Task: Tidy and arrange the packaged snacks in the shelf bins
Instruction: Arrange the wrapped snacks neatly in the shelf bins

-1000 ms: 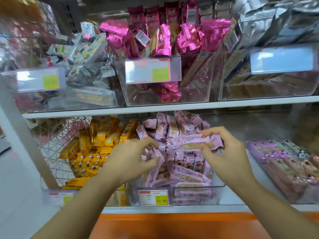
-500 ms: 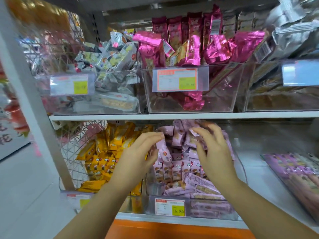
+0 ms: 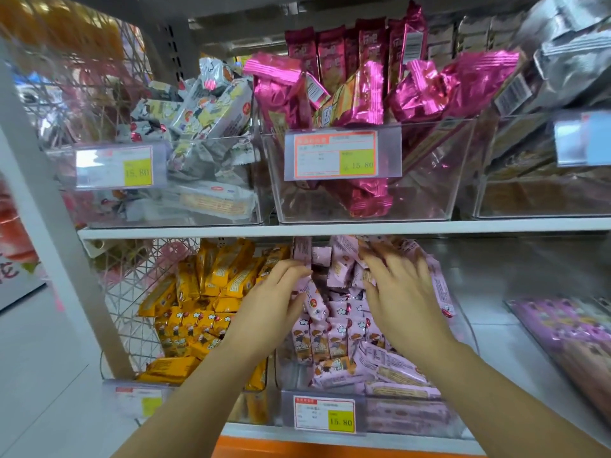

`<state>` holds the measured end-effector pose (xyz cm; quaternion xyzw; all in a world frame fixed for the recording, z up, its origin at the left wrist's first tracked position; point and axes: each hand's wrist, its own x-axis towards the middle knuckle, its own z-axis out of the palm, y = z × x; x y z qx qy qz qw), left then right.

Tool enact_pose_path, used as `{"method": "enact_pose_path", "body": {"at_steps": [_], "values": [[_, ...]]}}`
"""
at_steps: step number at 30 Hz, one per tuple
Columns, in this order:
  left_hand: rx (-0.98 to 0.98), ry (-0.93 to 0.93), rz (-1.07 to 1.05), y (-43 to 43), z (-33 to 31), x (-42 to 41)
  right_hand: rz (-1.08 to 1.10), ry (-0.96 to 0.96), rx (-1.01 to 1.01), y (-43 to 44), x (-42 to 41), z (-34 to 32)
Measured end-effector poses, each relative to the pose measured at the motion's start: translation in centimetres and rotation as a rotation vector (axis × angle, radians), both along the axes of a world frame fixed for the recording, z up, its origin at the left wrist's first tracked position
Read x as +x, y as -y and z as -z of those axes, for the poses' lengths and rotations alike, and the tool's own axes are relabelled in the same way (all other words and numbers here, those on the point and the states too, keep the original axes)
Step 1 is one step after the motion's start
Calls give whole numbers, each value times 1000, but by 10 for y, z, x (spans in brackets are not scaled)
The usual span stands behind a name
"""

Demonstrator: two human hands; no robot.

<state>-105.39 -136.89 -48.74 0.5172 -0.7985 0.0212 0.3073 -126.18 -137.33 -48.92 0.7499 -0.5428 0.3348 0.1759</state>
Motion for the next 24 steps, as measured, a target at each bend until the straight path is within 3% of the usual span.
{"method": "enact_pose_path", "body": {"at_steps": [5,14,20,24], "values": [[80,14,-15,6,2,1,1,6,87,-3,-4,-2],[68,25,-30,4,6,5,-121,96,-20,-12,-11,2],[75,-83,-82,3,6,6,-276,192,-106,-28,-9,-1],[107,-149,-118,6,2,7,-324,241,-31,-32,-5,-1]]}}
